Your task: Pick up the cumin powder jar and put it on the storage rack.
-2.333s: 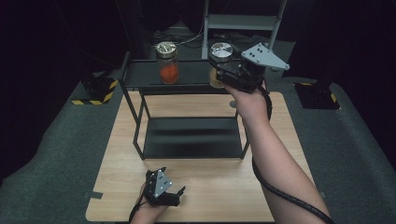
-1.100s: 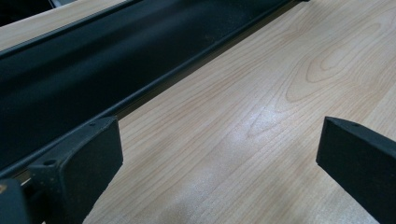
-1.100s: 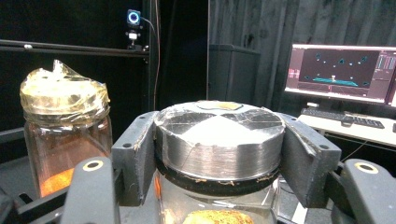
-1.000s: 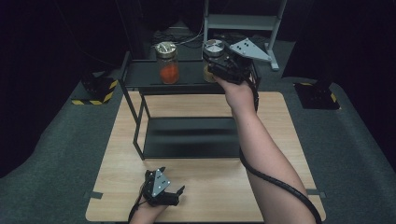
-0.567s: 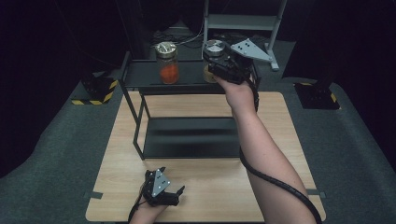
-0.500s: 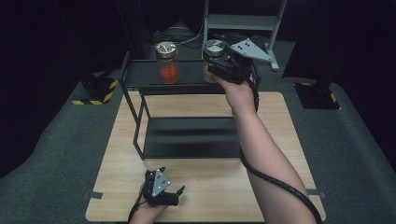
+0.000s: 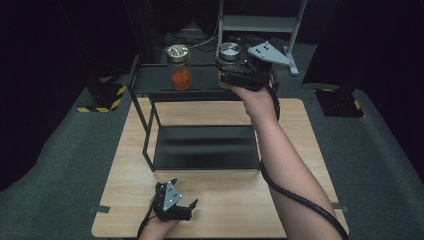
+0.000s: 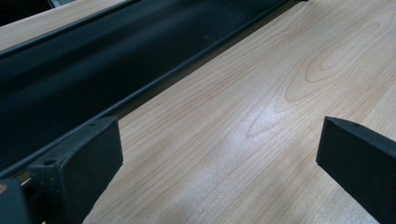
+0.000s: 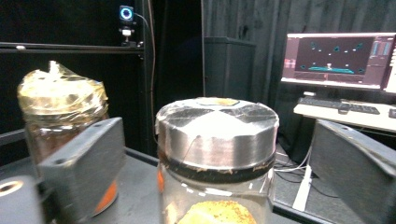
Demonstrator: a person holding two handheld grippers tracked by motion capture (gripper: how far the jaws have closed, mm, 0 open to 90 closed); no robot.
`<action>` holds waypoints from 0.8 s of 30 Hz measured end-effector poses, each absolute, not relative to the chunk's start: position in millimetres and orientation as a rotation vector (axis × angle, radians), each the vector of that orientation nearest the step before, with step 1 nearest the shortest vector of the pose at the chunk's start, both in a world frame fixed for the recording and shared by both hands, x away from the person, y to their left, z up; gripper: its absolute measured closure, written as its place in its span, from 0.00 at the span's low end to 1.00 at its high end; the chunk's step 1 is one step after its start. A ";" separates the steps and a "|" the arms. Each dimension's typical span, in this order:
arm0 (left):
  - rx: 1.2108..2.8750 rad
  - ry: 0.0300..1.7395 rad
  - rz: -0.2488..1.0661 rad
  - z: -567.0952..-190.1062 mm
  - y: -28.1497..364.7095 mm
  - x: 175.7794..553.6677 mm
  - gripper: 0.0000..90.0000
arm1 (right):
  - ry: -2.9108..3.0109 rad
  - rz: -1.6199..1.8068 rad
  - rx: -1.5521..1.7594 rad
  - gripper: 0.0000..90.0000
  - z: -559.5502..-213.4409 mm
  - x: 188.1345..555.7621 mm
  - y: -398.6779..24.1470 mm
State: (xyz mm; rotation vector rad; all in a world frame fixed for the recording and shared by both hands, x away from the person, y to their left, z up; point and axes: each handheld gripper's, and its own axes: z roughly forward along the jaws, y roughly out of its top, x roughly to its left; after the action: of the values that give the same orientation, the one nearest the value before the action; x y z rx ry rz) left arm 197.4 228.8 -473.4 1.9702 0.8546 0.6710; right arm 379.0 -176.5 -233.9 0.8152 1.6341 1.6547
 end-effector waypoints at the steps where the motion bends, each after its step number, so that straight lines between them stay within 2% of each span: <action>1: 1.970 0.854 0.670 -473.4 228.9 197.5 0.01 | 1.634 1.652 0.810 0.00 -234.4 378.2 -177.0; 24: 1.982 0.851 0.661 -472.2 228.6 199.6 0.01 | 1.632 1.656 0.725 0.00 -251.9 324.1 -199.6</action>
State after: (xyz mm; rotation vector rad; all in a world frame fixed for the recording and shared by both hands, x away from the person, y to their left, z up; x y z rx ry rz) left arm 199.6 228.6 -472.2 1.9815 0.8505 0.6611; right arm 324.1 -199.6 -251.9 0.7247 1.6324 1.6555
